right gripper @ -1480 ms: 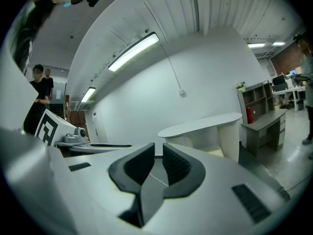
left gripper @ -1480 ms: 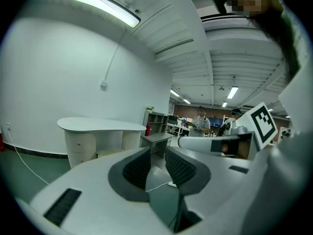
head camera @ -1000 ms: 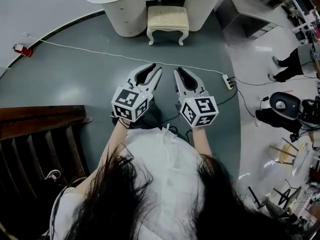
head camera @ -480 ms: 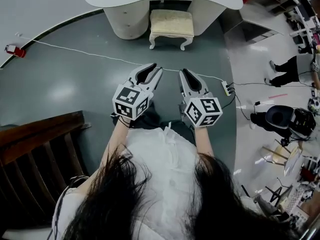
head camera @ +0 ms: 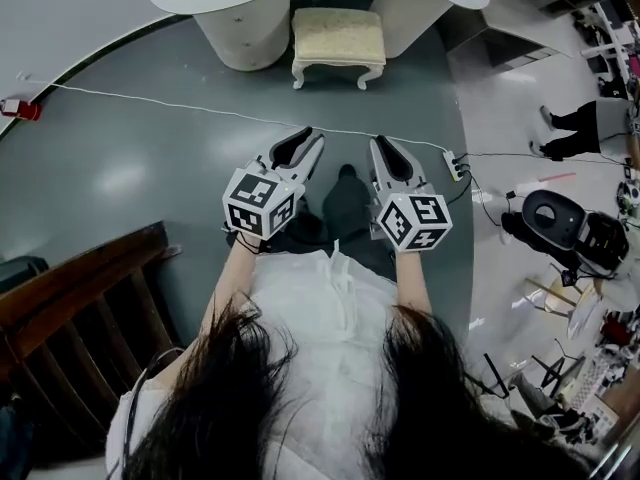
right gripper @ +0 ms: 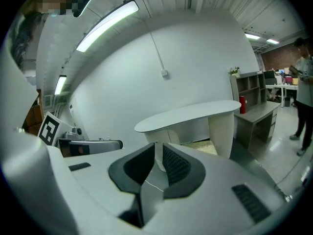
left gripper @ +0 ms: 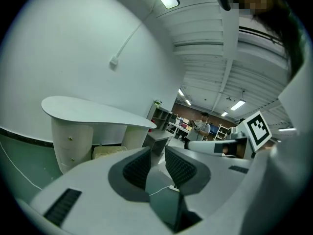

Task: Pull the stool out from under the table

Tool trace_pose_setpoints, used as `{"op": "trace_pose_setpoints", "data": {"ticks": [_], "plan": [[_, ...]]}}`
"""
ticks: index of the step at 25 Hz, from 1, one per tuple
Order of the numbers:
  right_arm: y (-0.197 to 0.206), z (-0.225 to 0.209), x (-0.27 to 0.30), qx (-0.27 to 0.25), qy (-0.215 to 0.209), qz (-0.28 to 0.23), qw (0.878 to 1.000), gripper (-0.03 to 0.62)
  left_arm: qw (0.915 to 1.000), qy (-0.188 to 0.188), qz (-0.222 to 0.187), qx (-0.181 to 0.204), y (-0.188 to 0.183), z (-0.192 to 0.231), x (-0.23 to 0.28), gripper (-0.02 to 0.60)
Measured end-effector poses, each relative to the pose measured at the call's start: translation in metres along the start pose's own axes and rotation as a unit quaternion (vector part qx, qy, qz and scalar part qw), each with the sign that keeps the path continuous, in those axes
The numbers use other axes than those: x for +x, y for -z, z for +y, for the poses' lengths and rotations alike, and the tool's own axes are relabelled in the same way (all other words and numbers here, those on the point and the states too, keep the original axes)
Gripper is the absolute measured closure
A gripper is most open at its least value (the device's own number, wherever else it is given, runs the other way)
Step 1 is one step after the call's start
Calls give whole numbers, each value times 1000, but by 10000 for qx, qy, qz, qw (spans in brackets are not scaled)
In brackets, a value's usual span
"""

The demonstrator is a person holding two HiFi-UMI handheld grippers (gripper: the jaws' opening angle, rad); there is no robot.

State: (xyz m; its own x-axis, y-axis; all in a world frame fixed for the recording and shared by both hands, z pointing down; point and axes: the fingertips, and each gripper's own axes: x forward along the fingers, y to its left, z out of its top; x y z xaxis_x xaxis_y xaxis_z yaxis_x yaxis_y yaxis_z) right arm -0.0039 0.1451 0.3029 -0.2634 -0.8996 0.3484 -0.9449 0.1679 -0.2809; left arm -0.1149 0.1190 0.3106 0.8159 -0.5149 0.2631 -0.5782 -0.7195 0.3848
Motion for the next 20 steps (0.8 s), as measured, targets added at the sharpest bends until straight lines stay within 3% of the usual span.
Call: {"op": "trace_pose_setpoints", "data": {"ticks": [9, 20], "plan": [[6, -68, 47, 176, -88, 294, 9994, 530, 9994, -235, 233, 105, -4, 29, 66, 479], [39, -194, 163, 167, -294, 903, 9953, 530, 9935, -676, 806, 445, 17, 128, 173, 479]]}}
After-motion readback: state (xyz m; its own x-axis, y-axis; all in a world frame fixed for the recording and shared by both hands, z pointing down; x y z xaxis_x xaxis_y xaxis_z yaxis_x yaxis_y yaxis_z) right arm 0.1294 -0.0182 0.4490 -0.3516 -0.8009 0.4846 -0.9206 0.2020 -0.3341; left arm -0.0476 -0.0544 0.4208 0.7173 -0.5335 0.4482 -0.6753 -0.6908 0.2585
